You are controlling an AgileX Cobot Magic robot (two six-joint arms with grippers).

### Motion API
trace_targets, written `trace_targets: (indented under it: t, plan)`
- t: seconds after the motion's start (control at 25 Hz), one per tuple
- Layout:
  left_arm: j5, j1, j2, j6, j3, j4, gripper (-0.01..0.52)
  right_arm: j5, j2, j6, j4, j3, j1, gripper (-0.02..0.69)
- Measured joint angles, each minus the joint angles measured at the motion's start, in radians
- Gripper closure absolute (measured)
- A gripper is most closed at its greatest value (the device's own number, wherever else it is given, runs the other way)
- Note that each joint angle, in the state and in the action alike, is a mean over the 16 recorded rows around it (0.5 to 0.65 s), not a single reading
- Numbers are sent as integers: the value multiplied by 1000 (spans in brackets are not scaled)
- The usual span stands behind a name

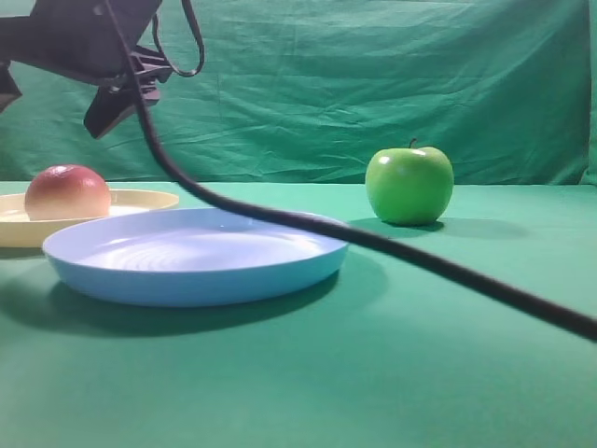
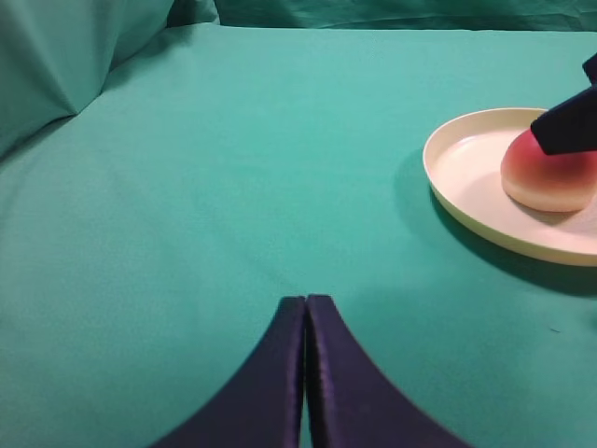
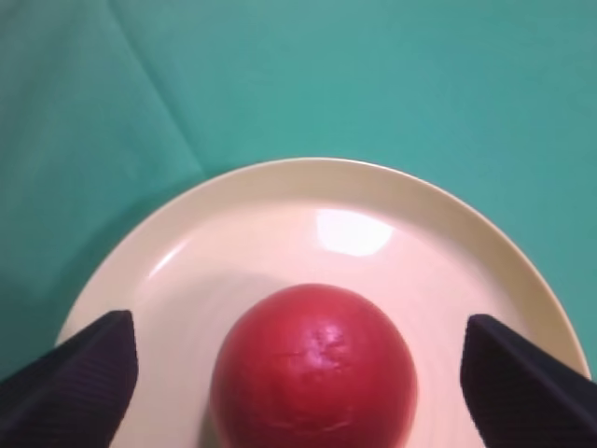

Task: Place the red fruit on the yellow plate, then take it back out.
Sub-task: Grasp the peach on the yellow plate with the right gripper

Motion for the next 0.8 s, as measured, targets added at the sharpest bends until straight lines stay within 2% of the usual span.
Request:
trace_targets:
  t: [0.2,0.36,0.56,0.8]
  plan:
    - [0,0,0,0,0,0,514,-30,35,0,12,-1,-10,45]
    - [0,0,0,0,0,0,514,-52,58,0,27,-1,-13,94]
    - [0,0,0,0,0,0,514,-46,77,0,46,-12,-14,221]
    - [0,0,0,0,0,0,514,50,65,5,53,-50,-25,368]
